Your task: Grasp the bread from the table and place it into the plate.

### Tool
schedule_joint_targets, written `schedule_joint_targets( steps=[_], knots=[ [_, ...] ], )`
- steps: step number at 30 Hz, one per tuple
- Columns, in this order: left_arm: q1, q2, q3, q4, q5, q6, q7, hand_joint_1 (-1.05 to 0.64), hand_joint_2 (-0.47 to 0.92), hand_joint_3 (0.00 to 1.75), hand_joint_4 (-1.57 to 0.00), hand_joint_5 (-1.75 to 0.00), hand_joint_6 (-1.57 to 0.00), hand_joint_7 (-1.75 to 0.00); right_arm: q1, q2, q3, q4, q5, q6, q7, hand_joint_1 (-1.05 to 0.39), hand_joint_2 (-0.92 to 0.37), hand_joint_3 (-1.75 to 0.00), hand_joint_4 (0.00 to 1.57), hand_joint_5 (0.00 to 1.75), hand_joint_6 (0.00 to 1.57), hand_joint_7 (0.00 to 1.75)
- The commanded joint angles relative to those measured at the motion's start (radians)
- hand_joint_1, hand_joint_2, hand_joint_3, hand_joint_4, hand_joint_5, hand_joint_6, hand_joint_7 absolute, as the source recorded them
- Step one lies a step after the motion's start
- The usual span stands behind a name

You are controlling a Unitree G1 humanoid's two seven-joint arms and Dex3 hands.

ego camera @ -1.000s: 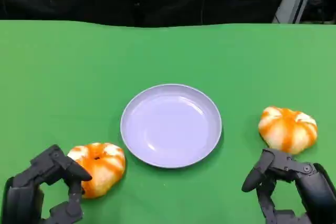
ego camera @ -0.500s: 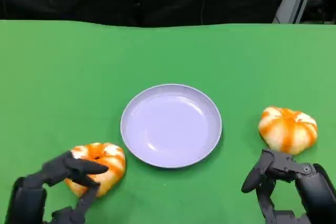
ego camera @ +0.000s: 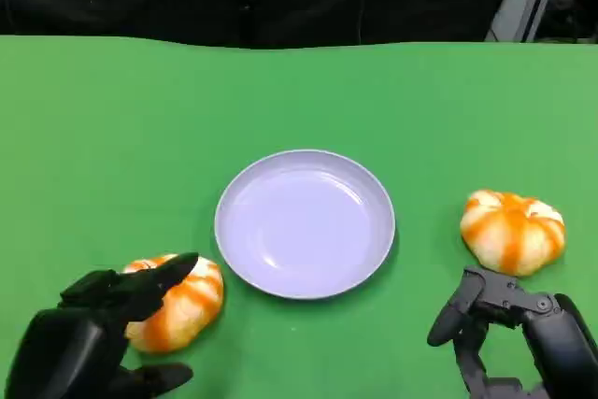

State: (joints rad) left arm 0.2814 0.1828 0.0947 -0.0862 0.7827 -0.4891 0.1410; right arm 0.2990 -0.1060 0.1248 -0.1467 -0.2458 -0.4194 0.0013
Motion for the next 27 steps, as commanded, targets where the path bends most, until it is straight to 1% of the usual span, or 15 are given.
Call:
schedule_joint_targets(
  steps=[1,5,9,14,17,21,25,26,27],
  knots=[
    [0.000,0.050,-0.052,-0.079,0.140,0.131,-0.011,-0.49,0.88,0.00,-0.37,-0.26,-0.35,0.00,0.004,0.000,-0.003,-0.017,0.002,0.005,-0.007,0.10,-0.34,-1.42,0.83,1.60,0.80,1.35],
    [-0.038,0.077,-0.121,-0.084,0.249,0.244,-0.020,-0.45,0.84,0.00,-0.40,-0.24,-0.37,-0.01,-0.004,-0.001,-0.003,-0.004,-0.006,0.000,-0.012,0.10,-0.32,-1.44,0.85,1.60,0.80,1.35],
    [-0.089,0.093,-0.182,-0.057,0.288,0.344,-0.067,-0.44,0.85,0.01,-0.41,-0.22,-0.37,-0.01,-0.007,0.002,-0.002,0.002,0.017,0.001,-0.004,0.10,-0.31,-1.44,0.84,1.62,0.80,1.35],
    [-0.167,0.121,-0.257,0.017,0.308,0.427,-0.115,-0.44,0.85,0.00,-0.42,-0.19,-0.37,0.00,-0.007,0.002,-0.001,0.000,0.013,0.001,-0.005,0.10,-0.31,-1.44,0.84,1.63,0.80,1.34],
    [-0.217,0.137,-0.303,0.056,0.333,0.494,-0.185,-0.48,0.90,0.02,-0.40,-0.14,-0.33,0.00,-0.005,0.003,0.000,-0.005,0.011,0.006,-0.005,0.11,-0.31,-1.44,0.84,1.62,0.80,1.34],
    [-0.262,0.147,-0.335,0.111,0.293,0.534,-0.225,-0.47,0.92,0.03,-0.40,-0.12,-0.32,0.00,-0.002,0.001,0.001,-0.014,0.012,0.012,0.000,0.10,-0.31,-1.44,0.84,1.63,0.80,1.34],
    [-0.301,0.157,-0.364,0.183,0.248,0.560,-0.263,-0.41,0.92,0.05,-0.52,-0.13,-0.39,-0.03,-0.004,0.000,0.000,-0.012,0.011,0.012,0.000,0.10,-0.32,-1.43,0.84,1.64,0.80,1.34],
    [-0.304,0.159,-0.368,0.193,0.237,0.564,-0.261,-0.40,0.92,0.06,-0.54,-0.13,-0.40,-0.03,-0.004,0.001,0.001,-0.013,0.011,0.013,0.000,0.10,-0.32,-1.43,0.84,1.64,0.80,1.34],
    [-0.307,0.162,-0.370,0.207,0.222,0.557,-0.241,-0.36,0.92,0.06,-0.58,-0.13,-0.45,-0.05,-0.004,0.002,0.001,-0.013,0.010,0.014,-0.001,0.10,-0.32,-1.43,0.83,1.63,0.80,1.34]
  ],
)
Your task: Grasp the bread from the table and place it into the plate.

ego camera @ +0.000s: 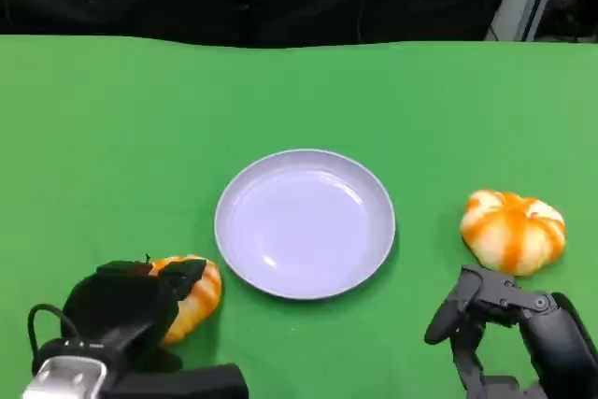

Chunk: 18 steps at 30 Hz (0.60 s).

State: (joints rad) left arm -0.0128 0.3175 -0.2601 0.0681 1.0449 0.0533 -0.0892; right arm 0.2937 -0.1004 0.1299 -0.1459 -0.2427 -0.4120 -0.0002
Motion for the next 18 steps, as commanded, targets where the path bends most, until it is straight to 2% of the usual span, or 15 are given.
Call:
schedule_joint_targets(
  steps=[1,2,3,4,5,8,9,10,11,12,14,16,18],
  knots=[
    [-0.016,0.030,-0.017,0.062,-0.052,0.008,0.007,-0.29,0.92,0.09,-0.70,-0.18,-0.55,-0.08,0.001,-0.003,-0.004,-0.013,0.006,0.007,0.000,0.10,-0.32,-1.43,0.83,1.62,0.80,1.34],
    [-0.016,0.030,-0.014,0.077,-0.068,-0.007,0.049,-0.25,0.92,0.11,-0.80,-0.24,-0.63,-0.11,0.000,-0.004,-0.003,-0.011,0.005,0.005,0.000,0.10,-0.32,-1.43,0.83,1.62,0.80,1.34],
    [-0.015,0.031,-0.008,0.094,-0.090,-0.037,0.106,-0.21,0.92,0.15,-0.79,-0.61,-0.77,-0.09,0.000,-0.004,-0.003,-0.011,0.007,0.004,0.001,0.10,-0.32,-1.43,0.83,1.62,0.80,1.34],
    [-0.014,0.032,-0.004,0.110,-0.108,-0.062,0.156,-0.18,0.92,0.18,-0.78,-1.07,-0.97,-0.10,-0.001,-0.003,-0.003,-0.010,0.011,0.004,0.002,0.10,-0.32,-1.44,0.83,1.61,0.80,1.34],
    [-0.013,0.035,0.000,0.124,-0.120,-0.089,0.211,-0.17,0.92,0.22,-0.77,-1.26,-1.09,-0.10,-0.002,-0.002,-0.002,-0.009,0.014,0.003,0.003,0.10,-0.32,-1.44,0.83,1.62,0.80,1.35],
    [-0.010,0.045,0.005,0.150,-0.150,-0.147,0.327,-0.16,0.92,0.31,-0.81,-1.43,-1.26,-0.14,-0.003,-0.002,-0.002,-0.009,0.015,0.002,0.003,0.10,-0.32,-1.44,0.84,1.63,0.80,1.35],
    [-0.008,0.047,0.010,0.156,-0.163,-0.172,0.368,-0.15,0.91,0.31,-0.82,-1.48,-1.26,-0.27,-0.003,-0.003,-0.003,-0.009,0.014,0.002,0.003,0.09,-0.33,-1.43,0.83,1.64,0.79,1.35],
    [-0.007,0.049,0.012,0.162,-0.173,-0.189,0.398,-0.15,0.91,0.32,-0.83,-1.52,-1.15,-0.55,-0.004,-0.003,-0.003,-0.008,0.013,0.002,0.003,0.09,-0.33,-1.42,0.83,1.65,0.79,1.35],
    [0.005,0.052,0.026,0.152,-0.191,-0.205,0.426,-0.15,0.90,0.33,-0.83,-1.53,-1.11,-0.65,-0.004,-0.003,-0.002,-0.008,0.012,0.003,0.002,0.09,-0.33,-1.42,0.83,1.65,0.79,1.35],
    [0.012,0.055,0.034,0.146,-0.203,-0.212,0.441,-0.17,0.91,0.25,-0.79,-1.66,-0.94,-0.98,-0.004,-0.002,-0.002,-0.008,0.012,0.003,0.002,0.09,-0.33,-1.42,0.83,1.65,0.79,1.35],
    [0.034,0.056,0.064,0.136,-0.233,-0.250,0.515,-0.17,0.91,0.17,-0.78,-1.73,-0.81,-1.27,-0.006,-0.003,-0.003,-0.003,0.003,-0.005,-0.004,0.09,-0.33,-1.42,0.83,1.64,0.79,1.35],
    [0.049,0.054,0.083,0.125,-0.252,-0.273,0.562,-0.13,0.91,0.16,-0.79,-1.74,-0.79,-1.36,-0.008,-0.004,-0.004,-0.003,0.005,-0.002,-0.001,0.09,-0.32,-1.42,0.83,1.62,0.80,1.35],
    [0.061,0.050,0.096,0.104,-0.265,-0.289,0.585,-0.08,0.66,0.68,-0.80,-1.75,-0.82,-1.31,-0.008,-0.003,-0.004,-0.001,0.009,-0.003,0.000,0.10,-0.32,-1.42,0.84,1.62,0.79,1.35]
  ],
)
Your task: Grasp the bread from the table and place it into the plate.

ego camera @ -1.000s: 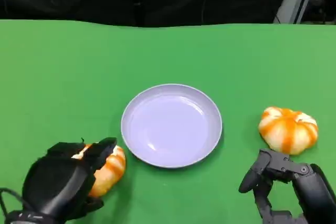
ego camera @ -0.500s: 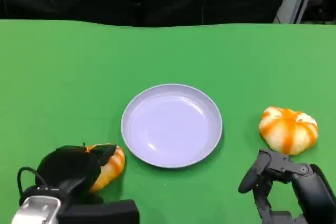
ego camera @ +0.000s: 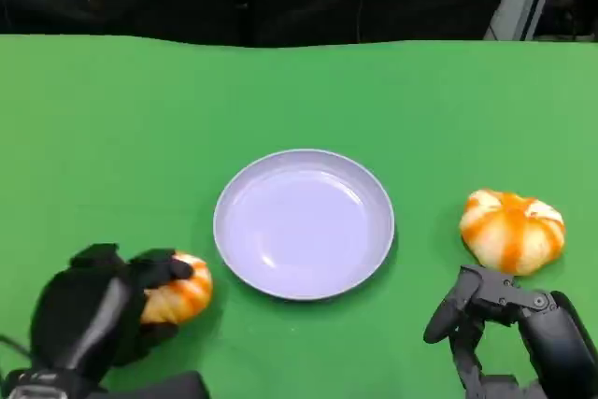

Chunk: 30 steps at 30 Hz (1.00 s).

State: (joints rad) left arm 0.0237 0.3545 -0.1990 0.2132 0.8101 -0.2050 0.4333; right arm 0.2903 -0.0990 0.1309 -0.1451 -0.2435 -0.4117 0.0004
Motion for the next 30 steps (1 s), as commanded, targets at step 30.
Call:
schedule_joint_targets(
  steps=[30],
  knots=[
    [-0.286,-0.102,-0.110,0.100,0.010,-0.113,0.110,-0.15,0.34,1.27,-0.85,-1.73,-0.85,-1.33,0.012,-0.002,-0.004,-0.016,0.002,-0.006,-0.001,0.11,-0.31,-1.44,0.84,1.60,0.80,1.33]
  ],
)
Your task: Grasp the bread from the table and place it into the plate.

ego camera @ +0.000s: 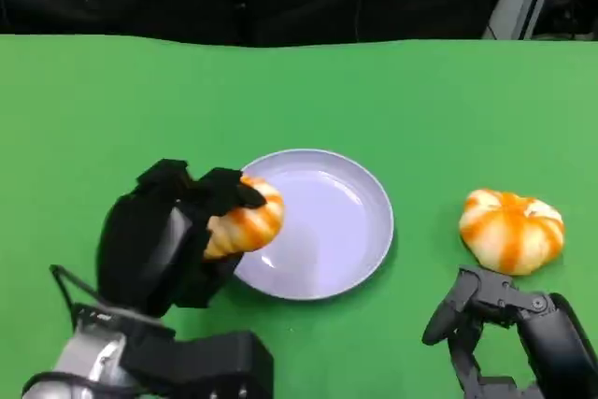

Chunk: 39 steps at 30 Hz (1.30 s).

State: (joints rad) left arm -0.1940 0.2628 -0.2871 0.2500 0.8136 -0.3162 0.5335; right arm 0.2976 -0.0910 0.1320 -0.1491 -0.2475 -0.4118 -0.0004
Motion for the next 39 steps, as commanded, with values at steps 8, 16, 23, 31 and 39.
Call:
schedule_joint_targets(
  steps=[8,16,23,31,39],
  knots=[
    [-0.216,-0.058,-0.085,0.219,0.006,0.005,0.000,-0.18,0.36,1.25,-0.83,-1.75,-0.79,-1.45,0.009,-0.009,-0.002,-0.012,0.007,-0.004,0.001,0.10,-0.31,-1.44,0.84,1.63,0.80,1.34],
    [-0.286,-0.097,-0.134,0.265,-0.041,0.107,-0.232,-0.27,0.83,0.44,-0.49,-1.12,-0.46,-0.35,0.016,-0.011,-0.001,-0.022,-0.001,-0.005,0.000,0.10,-0.31,-1.44,0.84,1.64,0.80,1.34],
    [-0.274,-0.071,-0.186,0.131,-0.005,0.313,-0.527,-0.78,0.92,0.34,-0.02,-0.19,-0.05,-0.01,0.015,-0.015,-0.005,-0.020,0.006,-0.010,0.003,0.09,-0.32,-1.43,0.86,1.62,0.81,1.33],
    [-0.250,-0.033,-0.203,0.046,-0.008,0.370,-0.673,-1.01,0.92,0.52,0.00,0.00,0.00,0.00,0.018,-0.019,-0.006,-0.026,0.000,-0.006,0.002,0.10,-0.32,-1.43,0.85,1.61,0.81,1.33],
    [-0.164,0.054,-0.152,-0.141,-0.046,0.351,-0.710,-0.97,0.92,0.53,-0.01,-0.01,-0.02,-0.01,0.017,-0.022,-0.009,-0.024,0.009,-0.003,0.007,0.10,-0.34,-1.41,0.83,1.62,0.80,1.33]
  ],
)
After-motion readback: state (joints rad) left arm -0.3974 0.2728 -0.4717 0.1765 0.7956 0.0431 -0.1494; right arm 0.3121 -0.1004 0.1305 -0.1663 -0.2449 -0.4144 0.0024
